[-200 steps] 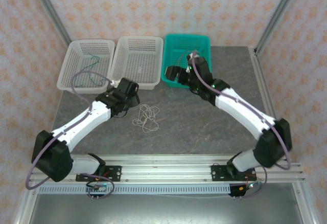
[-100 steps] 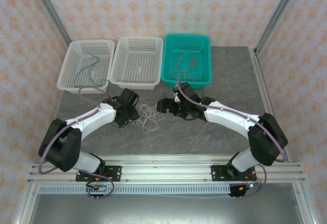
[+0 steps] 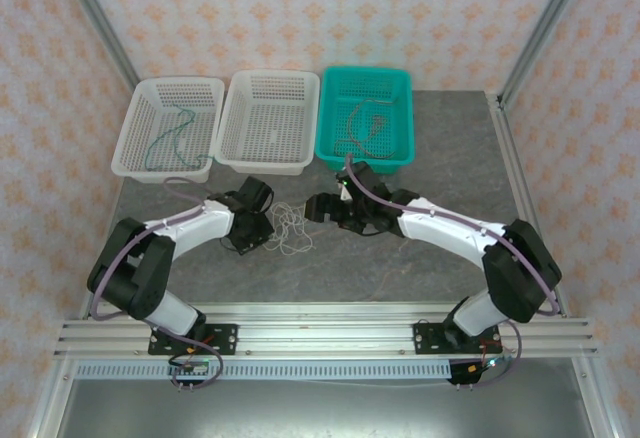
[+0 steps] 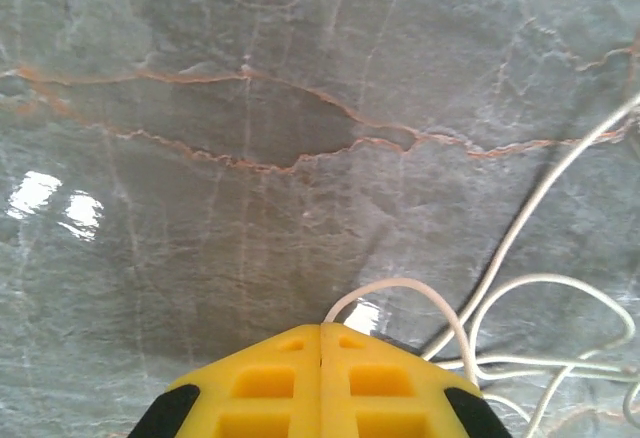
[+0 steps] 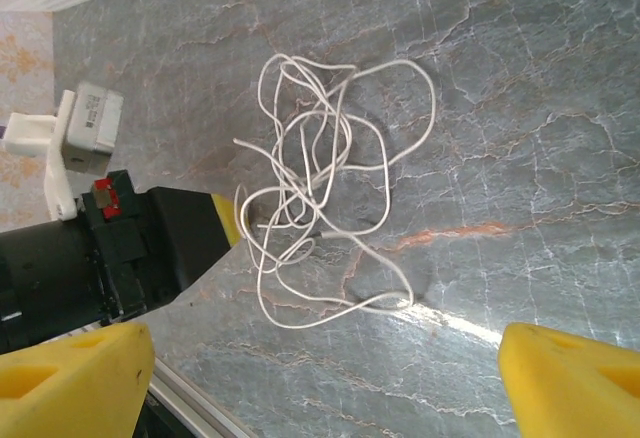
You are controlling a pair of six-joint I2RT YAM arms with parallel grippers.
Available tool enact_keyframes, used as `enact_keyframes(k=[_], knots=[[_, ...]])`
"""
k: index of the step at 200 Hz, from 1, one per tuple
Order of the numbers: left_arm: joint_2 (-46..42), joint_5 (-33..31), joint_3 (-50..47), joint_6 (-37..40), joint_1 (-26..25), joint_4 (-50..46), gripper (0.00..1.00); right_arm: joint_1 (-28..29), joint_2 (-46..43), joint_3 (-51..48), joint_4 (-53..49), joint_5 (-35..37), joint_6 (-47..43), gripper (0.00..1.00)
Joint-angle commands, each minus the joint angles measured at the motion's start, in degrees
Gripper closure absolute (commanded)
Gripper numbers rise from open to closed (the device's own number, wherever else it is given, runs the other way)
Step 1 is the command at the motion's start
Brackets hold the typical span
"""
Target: Untangle the cables
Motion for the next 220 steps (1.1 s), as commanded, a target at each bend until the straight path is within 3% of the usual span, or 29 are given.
enact_keyframes(k=[1, 41, 86, 122, 138, 154, 161, 174, 202, 220], knots=[[-2.5, 1.5, 0.5, 1.2, -0.3, 1.5, 1.0, 0.7, 2.5, 1.2, -1.4, -1.5, -1.0, 0.1], [-6.8, 3.9, 3.3, 5.1, -0.2, 0.6, 1.0, 5.1, 8.7, 7.2, -6.1, 4.1, -6.2, 0.08], [-10.4, 4.6, 7.9, 10.7, -0.2, -3.0, 1.0, 6.6, 18.4, 13.5, -4.2, 2.6, -5.4, 0.14], [-13.3, 3.0, 11.0, 13.8, 0.1, -6.3, 1.0, 6.7, 21.8, 15.4, -5.8, 6.1, -6.9, 0.31], [-14.6, 1.5, 12.9, 15.3, 1.5, -9.2, 1.0, 6.7, 21.7, 14.5, -6.6, 10.4, -7.8, 0.54], [-16.2, 1.7, 14.3, 16.3, 3.3, -10.1, 1.0, 6.7, 21.5, 13.5, -7.9, 14.9, -8.0, 0.64], [-16.9, 1.8, 15.0, 16.9, 4.0, -10.5, 1.0, 6.6, 21.1, 13.0, -8.4, 16.4, -8.0, 0.76], [-17.7, 1.6, 16.8, 18.2, 5.0, -11.6, 1.0, 6.2, 20.4, 12.1, -9.3, 19.9, -6.9, 0.88], [-18.2, 0.8, 20.7, 20.7, 6.8, -14.9, 1.0, 3.4, 16.7, 7.1, -7.9, 22.7, -2.9, 1.0], [-18.2, 0.2, 22.4, 22.2, 7.7, -16.5, 1.0, 2.1, 13.1, 3.5, -6.3, 24.4, -2.5, 1.0]])
